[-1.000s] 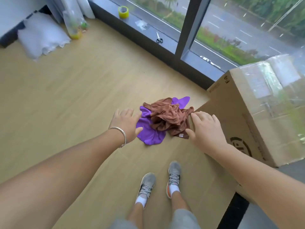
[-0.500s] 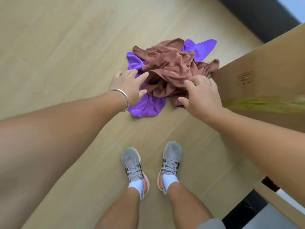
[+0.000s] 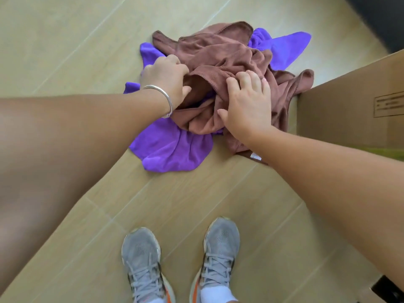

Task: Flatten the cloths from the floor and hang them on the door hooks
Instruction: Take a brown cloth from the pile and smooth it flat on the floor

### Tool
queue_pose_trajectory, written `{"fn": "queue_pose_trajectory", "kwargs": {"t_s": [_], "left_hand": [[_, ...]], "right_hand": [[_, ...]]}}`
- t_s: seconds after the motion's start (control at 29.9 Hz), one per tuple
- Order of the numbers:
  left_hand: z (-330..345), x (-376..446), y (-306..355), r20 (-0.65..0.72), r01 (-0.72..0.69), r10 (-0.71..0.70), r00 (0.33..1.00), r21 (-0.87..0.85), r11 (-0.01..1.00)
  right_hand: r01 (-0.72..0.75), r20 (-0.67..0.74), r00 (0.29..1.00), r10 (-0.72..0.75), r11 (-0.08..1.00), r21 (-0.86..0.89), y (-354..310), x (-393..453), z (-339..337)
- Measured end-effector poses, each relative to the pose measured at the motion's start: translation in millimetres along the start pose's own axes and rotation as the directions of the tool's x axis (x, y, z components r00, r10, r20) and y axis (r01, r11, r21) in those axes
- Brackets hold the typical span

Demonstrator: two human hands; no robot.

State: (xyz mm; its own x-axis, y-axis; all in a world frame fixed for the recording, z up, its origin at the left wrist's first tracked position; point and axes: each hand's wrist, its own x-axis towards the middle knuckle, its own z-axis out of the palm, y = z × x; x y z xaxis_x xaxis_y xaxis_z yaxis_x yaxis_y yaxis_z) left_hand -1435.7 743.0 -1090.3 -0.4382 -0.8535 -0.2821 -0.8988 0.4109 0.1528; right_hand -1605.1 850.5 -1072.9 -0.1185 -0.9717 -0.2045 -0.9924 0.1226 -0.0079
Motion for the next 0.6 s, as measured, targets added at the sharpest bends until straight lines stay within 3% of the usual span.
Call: {"fn": "queue_pose_trajectory", "kwargs": {"t_s": [0.13,0.33,0.6], "left_hand": [[-18.2,7.8,14.7,0.085,0.029,-0.017,0.996,-0.145,0.989],[-65.0,-14.9,16.7,0.013,-0.036,0.037,0.999,-0.082,0.996],[-204.2,-71.9,-57.9,-0.078,-0.051,0.054,0.995,0.038,0.998]], "right_hand": [[0.003,0.018,1.0,-0.002,1.0,-0.03,10.6,8.5,-28.6],[0.047,-0.044,0.998,-0.05,0.997,-0.061,15.6,-4.1,-89.8],[0.165,-0.094,0.98,-0.175,0.981,-0.102,-42.9,10.8,-218.7]]}}
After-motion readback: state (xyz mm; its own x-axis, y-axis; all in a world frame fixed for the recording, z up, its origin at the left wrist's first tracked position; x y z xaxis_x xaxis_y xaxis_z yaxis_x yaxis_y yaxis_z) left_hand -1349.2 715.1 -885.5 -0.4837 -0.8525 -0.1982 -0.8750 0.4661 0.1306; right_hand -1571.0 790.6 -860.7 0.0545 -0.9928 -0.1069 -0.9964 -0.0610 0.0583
